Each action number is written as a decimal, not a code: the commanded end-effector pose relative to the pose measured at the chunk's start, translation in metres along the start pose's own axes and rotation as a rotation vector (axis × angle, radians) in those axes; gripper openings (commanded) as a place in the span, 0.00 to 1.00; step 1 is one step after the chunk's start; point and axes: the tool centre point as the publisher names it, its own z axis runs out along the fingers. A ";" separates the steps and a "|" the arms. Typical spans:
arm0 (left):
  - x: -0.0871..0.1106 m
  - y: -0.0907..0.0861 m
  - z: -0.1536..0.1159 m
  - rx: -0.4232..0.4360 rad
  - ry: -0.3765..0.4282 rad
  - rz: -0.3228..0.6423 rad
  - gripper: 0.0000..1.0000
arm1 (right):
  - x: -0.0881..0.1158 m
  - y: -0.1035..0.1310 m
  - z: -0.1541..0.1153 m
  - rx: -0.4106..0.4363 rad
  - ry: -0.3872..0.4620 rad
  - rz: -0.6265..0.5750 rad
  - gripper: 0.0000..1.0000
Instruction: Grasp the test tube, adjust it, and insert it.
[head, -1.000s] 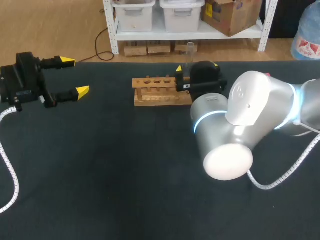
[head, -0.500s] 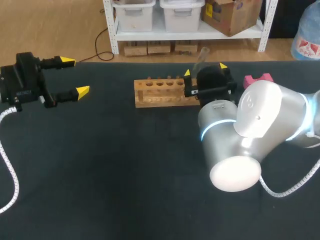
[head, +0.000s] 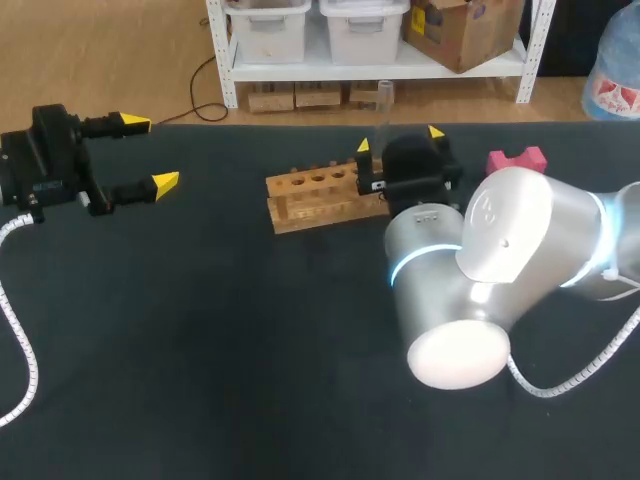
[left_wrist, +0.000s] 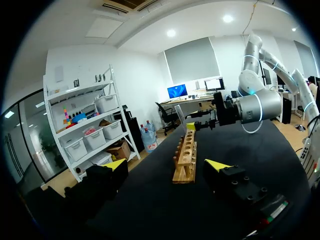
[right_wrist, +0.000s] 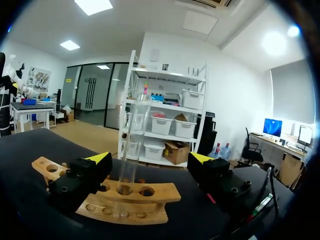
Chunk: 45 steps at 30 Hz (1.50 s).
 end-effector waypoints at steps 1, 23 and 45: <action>0.001 -0.002 0.001 -0.010 -0.004 0.003 1.00 | 0.001 -0.001 0.001 -0.917 0.006 0.010 1.00; 0.001 -0.002 0.001 -0.010 -0.004 0.003 1.00 | 0.002 -0.036 -0.028 -1.316 0.031 -0.017 1.00; 0.001 -0.002 0.001 -0.010 -0.004 0.003 1.00 | 0.002 -0.079 -0.005 -1.382 0.133 0.222 1.00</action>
